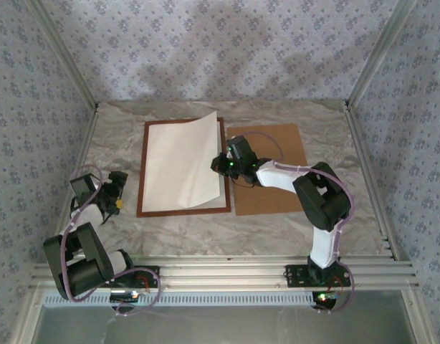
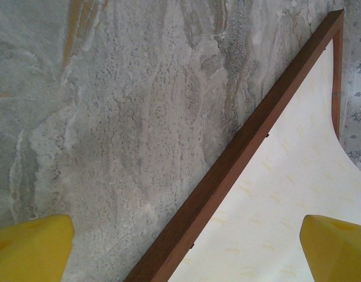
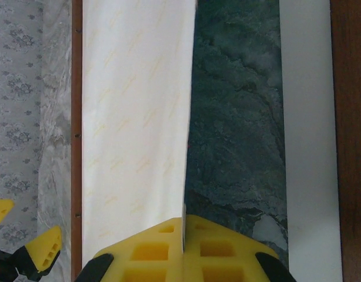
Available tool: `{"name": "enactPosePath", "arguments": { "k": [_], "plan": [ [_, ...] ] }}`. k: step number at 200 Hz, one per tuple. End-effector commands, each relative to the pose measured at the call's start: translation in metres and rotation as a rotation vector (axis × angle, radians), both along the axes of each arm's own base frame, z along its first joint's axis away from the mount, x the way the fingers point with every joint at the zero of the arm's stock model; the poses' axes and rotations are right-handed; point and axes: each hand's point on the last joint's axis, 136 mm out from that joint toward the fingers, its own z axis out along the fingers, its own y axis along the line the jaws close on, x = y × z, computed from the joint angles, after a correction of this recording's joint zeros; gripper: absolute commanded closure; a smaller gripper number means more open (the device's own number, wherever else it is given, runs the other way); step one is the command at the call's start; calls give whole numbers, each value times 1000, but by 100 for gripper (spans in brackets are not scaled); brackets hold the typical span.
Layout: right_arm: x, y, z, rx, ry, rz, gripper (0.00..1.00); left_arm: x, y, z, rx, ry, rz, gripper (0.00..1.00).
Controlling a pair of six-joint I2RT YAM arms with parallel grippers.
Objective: Put the photo into the frame
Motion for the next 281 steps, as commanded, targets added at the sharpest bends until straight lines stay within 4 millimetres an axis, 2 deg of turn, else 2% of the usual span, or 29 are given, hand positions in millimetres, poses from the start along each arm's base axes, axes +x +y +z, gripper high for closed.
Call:
{"name": "enactPosePath", "arguments": {
  "k": [1, 102, 126, 164, 195, 197, 200, 237, 281],
  "plan": [
    [2, 4, 2, -6, -4, -10, 100, 9, -1, 12, 19, -44, -33, 2],
    [5, 26, 2, 35, -5, 29, 100, 10, -1, 12, 17, -45, -32, 1],
    [3, 26, -7, 24, 11, 33, 100, 9, -1, 12, 15, -46, -32, 1],
    [3, 22, -9, 6, 15, 27, 100, 9, -1, 11, 14, -43, -32, 1],
    [2, 18, -12, -22, 17, 25, 88, 9, -1, 11, 13, -42, -31, 2],
    [6, 22, -3, -11, -1, 26, 87, 9, -1, 11, 13, -42, -31, 2],
    [8, 23, 0, -9, -6, 26, 86, 10, -1, 11, 13, -43, -32, 2],
    [6, 18, -3, -63, -7, 31, 65, 9, -2, 11, 13, -44, -35, 1],
    [4, 2, -9, -186, -6, 29, 41, 9, -2, 11, 12, -42, -35, 1]
  ]
}}
